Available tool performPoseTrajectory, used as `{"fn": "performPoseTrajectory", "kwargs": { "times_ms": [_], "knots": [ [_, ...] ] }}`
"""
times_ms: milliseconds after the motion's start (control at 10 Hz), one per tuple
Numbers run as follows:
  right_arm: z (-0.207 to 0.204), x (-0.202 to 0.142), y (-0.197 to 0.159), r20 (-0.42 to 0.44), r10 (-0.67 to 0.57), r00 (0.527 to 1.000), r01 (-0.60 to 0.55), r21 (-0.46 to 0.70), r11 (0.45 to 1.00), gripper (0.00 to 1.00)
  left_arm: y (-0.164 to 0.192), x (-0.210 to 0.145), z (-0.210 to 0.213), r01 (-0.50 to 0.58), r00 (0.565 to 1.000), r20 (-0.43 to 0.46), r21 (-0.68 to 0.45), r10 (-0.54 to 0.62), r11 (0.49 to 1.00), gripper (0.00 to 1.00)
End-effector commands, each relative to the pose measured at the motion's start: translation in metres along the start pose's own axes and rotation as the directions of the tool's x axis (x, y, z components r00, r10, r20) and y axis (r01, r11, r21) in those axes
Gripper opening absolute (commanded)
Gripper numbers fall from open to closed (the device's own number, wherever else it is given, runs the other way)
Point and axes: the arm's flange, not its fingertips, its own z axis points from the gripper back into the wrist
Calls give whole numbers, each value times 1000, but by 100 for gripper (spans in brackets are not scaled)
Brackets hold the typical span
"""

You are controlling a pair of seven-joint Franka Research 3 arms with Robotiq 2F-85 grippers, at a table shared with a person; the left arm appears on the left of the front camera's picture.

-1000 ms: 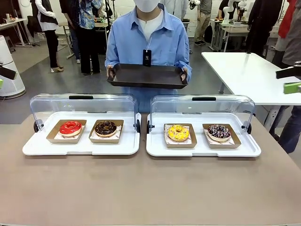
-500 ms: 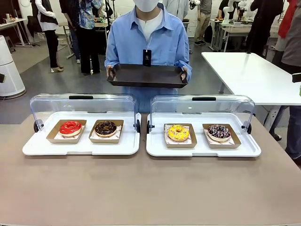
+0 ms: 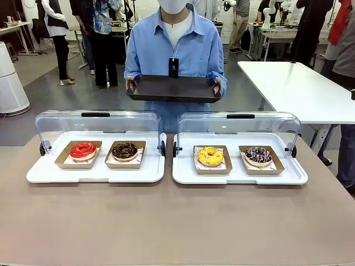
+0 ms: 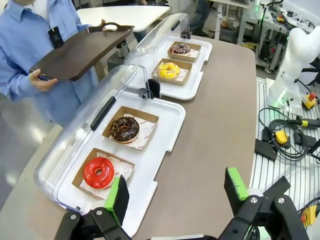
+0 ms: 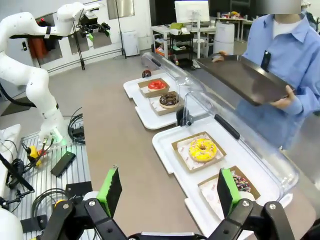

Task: Provide the desired donut to the person.
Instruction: Pick up and lift the Paper togo box containing the Donut pointed at by the person.

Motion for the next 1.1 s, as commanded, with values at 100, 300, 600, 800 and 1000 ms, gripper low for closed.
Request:
{"fn": "performPoseTrajectory", "kwargs": {
  "times_ms": [100, 300, 600, 800, 1000],
  "knots": [
    [0, 0, 0, 0, 0, 1000, 0, 0, 1000, 100, 1, -1, 1, -1, 1000, 2, -1, 1, 1000, 100],
    [0, 0, 0, 0, 0, 1000, 0, 0, 1000, 100, 1, -1, 1, -1, 1000, 2, -1, 1, 1000, 100],
    [0, 0, 0, 0, 0, 1000, 0, 0, 1000, 100, 1, -1, 1, -1, 1000, 2, -1, 1, 1000, 100],
    [0, 0, 0, 0, 0, 1000, 0, 0, 1000, 100, 1, -1, 1, -1, 1000, 2, -1, 1, 1000, 100],
    [0, 0, 0, 0, 0, 1000, 0, 0, 1000, 100, 1, -1, 1, -1, 1000, 2, -1, 1, 1000, 100]
  ]
}}
